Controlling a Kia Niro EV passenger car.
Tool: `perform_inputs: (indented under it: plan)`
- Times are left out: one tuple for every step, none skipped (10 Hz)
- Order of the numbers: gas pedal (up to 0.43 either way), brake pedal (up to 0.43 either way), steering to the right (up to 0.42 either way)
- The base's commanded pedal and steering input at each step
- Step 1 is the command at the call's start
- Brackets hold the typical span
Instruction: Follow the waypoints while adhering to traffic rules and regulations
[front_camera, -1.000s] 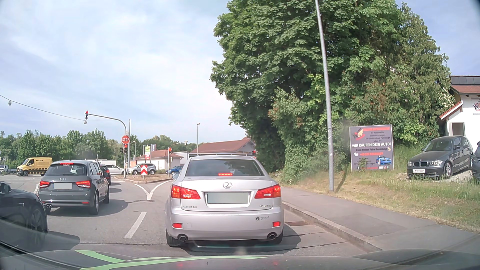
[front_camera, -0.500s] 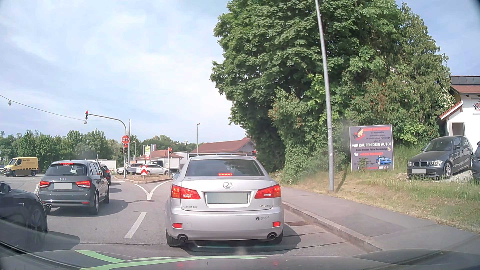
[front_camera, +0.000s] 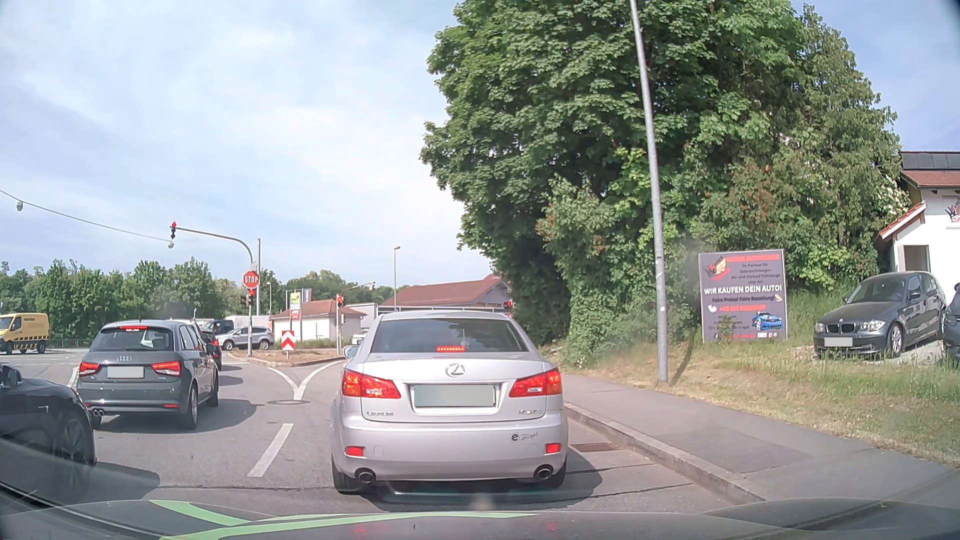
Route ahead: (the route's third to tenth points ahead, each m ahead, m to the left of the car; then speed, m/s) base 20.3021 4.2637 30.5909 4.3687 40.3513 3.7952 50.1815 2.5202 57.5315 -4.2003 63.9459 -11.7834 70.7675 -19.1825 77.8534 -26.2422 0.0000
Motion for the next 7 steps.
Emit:
perform_inputs:
  plan:
    - [0.000, 0.415, -0.114]
    - [0.000, 0.415, -0.114]
    - [0.000, 0.415, -0.114]
    - [0.000, 0.415, -0.113]
    - [0.000, 0.415, -0.114]
    - [0.000, 0.415, -0.114]
    - [0.000, 0.415, -0.114]
